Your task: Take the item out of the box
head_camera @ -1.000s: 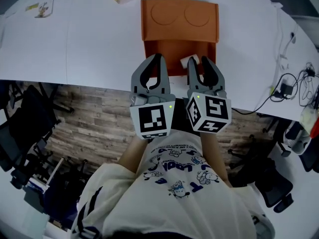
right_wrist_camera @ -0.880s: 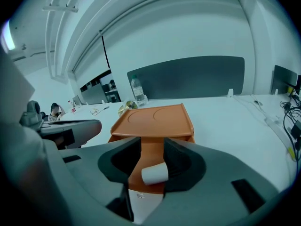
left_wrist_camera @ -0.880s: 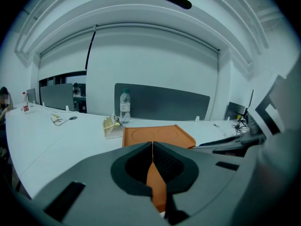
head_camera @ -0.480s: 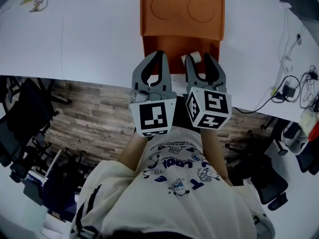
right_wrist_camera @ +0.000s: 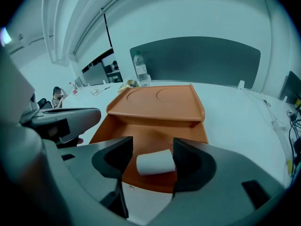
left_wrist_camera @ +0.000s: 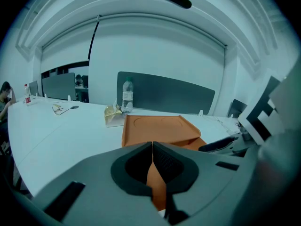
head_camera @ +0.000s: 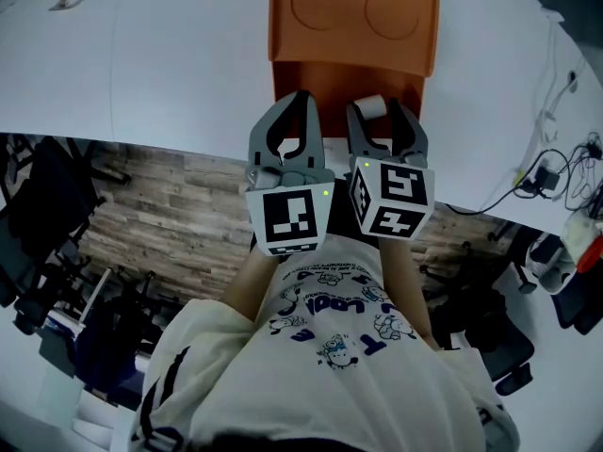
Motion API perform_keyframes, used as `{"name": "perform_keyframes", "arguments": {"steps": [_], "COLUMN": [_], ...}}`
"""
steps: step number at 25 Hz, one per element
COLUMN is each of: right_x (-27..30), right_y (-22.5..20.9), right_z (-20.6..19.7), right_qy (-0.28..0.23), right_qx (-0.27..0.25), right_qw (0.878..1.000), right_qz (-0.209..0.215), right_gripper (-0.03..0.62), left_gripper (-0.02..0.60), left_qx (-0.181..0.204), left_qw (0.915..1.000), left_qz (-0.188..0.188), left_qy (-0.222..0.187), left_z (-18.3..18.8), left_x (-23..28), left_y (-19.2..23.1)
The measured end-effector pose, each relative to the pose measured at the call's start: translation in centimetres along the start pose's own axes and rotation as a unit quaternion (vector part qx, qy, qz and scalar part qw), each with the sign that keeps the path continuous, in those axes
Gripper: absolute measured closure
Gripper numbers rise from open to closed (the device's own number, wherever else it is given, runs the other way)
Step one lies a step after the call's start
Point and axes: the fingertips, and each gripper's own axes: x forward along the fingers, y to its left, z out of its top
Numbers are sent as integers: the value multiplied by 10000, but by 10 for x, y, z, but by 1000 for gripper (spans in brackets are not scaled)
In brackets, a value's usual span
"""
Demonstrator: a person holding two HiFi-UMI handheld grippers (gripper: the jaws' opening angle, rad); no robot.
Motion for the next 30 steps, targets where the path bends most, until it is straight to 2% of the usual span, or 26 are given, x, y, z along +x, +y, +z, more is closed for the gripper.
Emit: {"name": "perform_keyframes", "arguments": {"steps": [18,30], "right_x": [17,25], "right_y": [3,3], "right_z": [-17,-25], "right_qy": [721,1280], "right_qx": [-352,-636], "right_qw": [9968,9897], "right_qz": [-13,-68], "right_gripper": [316,315], "left_gripper": [563,563], "left_qx": [-152,-252], "left_qw": [9998,9994], "left_qz": [15,75], "left_qy": [150,219], "left_z": [-11,-14], "left_x": [7,11], "left_y": [7,13]}}
